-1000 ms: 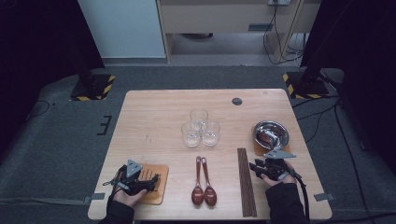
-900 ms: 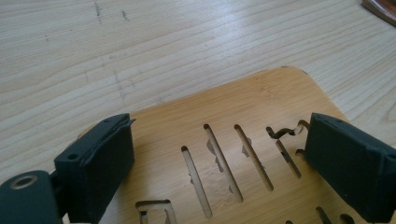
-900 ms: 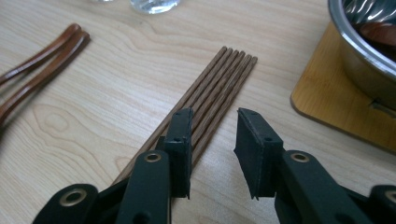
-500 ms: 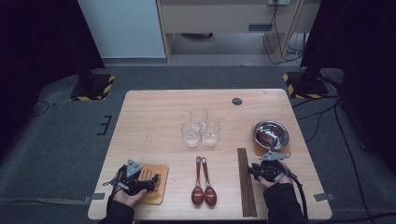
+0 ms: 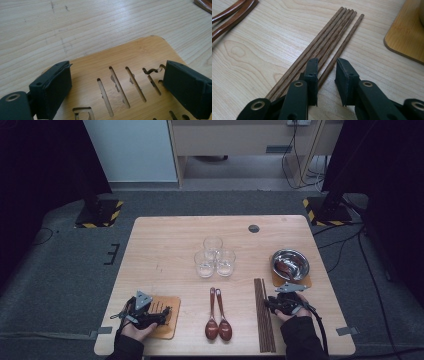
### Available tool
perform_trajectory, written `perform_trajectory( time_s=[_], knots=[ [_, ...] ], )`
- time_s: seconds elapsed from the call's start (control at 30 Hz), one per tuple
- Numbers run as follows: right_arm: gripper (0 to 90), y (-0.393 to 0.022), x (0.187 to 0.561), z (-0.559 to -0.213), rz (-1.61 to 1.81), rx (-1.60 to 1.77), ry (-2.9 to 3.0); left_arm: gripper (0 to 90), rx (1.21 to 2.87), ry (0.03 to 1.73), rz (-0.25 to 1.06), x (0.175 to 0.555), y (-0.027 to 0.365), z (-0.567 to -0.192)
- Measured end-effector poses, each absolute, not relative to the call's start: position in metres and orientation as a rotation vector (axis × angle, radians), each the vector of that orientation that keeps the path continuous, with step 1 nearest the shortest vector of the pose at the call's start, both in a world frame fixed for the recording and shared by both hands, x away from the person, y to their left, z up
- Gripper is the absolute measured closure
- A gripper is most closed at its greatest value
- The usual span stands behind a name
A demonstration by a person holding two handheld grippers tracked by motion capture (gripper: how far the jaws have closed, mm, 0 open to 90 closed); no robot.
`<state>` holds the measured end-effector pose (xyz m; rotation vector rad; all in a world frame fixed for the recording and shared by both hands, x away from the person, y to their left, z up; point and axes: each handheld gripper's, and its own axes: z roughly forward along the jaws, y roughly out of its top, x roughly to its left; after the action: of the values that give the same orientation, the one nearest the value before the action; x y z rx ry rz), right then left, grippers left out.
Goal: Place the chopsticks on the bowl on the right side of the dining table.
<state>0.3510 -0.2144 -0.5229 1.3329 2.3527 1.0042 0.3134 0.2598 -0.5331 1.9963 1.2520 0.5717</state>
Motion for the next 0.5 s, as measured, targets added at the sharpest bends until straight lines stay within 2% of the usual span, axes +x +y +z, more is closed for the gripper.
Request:
perform_trajectory(
  time_s=[0.5],
  knots=[
    [82.3,-0.2243,0.3508,-0.5211,0.963,1.387,2.317,7.2,1.995,1.243,0.577,0.3139,0.2599,-0.5332]
  ],
)
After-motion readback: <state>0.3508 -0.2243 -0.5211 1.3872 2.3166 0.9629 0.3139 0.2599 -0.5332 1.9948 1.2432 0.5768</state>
